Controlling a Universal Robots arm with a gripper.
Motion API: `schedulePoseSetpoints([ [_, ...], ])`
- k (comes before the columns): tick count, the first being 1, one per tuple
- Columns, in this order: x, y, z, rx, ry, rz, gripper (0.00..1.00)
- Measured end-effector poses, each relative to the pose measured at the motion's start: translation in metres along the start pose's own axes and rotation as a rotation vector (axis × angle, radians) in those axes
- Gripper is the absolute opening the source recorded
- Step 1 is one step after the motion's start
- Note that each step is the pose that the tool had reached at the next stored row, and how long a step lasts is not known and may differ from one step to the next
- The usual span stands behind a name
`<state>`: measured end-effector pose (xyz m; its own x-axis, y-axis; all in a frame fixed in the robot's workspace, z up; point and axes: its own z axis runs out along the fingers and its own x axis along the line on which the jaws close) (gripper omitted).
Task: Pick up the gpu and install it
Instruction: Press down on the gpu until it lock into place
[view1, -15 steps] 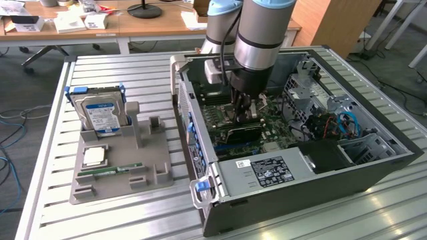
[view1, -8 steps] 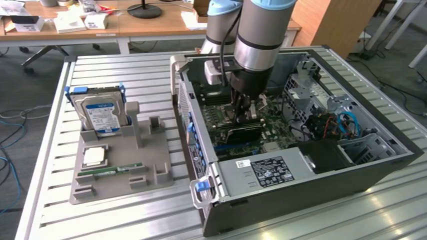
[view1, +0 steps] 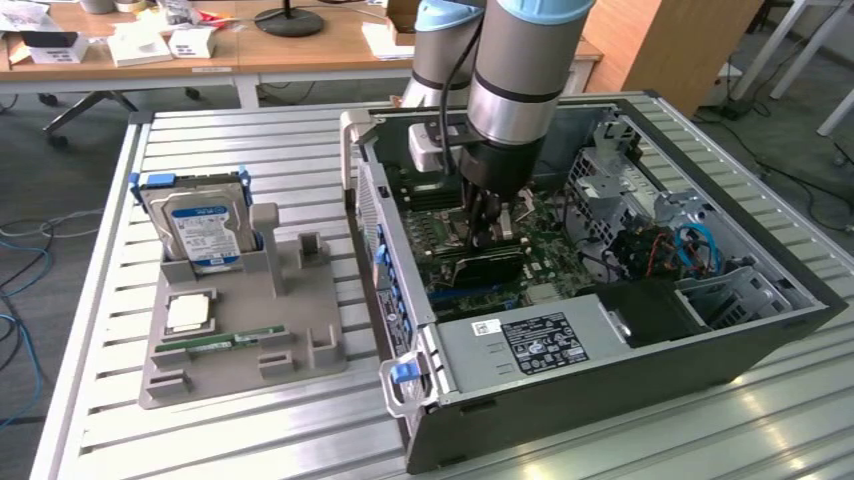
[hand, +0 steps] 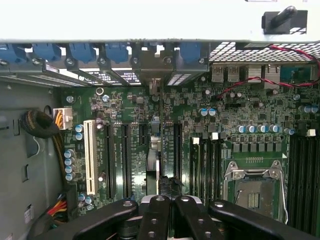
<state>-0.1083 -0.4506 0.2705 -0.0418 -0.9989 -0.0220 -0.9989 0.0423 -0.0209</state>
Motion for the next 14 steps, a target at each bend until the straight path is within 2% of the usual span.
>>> schedulePoseSetpoints([
  [14,0.0006,0.0,0.0019,0.0001,-0.0001,0.0,0.11],
])
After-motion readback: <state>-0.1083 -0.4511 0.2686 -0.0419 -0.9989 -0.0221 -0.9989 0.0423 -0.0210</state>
